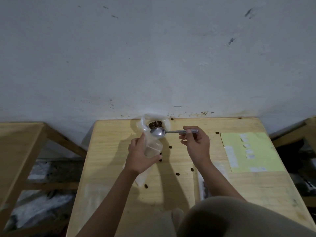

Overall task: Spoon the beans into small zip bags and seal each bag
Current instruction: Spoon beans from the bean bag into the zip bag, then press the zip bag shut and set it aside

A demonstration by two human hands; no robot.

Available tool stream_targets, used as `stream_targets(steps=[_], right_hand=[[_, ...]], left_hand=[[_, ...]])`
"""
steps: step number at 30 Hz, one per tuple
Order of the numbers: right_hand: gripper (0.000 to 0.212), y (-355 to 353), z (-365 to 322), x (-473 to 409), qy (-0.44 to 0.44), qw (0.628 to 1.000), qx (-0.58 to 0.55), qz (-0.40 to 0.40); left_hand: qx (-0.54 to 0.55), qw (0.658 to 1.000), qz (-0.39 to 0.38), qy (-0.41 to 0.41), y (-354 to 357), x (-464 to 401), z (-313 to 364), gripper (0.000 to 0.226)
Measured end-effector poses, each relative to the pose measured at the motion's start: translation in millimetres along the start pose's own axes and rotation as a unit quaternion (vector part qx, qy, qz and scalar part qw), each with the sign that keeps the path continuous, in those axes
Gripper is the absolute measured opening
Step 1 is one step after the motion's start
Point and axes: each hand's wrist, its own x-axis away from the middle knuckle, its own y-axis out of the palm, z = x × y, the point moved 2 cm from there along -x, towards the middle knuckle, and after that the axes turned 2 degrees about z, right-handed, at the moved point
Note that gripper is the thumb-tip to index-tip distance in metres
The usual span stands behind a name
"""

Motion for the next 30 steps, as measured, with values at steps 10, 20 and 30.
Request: stream_targets(steps=[10, 20, 30], right_hand=[[0.015, 30, 30, -35, 0.138, 0.989, 0.0, 0.06], [0.043, 25, 31, -43, 0.099, 0.964, 0.243, 0.031], [0.02, 0, -12, 35, 0.093, 0.978, -0.009, -0.188]], left_hand=[[0.011, 0.999, 0.038, -0.003, -6, 6, 1, 0.113], [0.054, 0.995, 0.084, -0.015, -10, 11, 20, 0.107], [0.14, 0.989, 0.038, -0.022, 2, 29, 56, 0.102]])
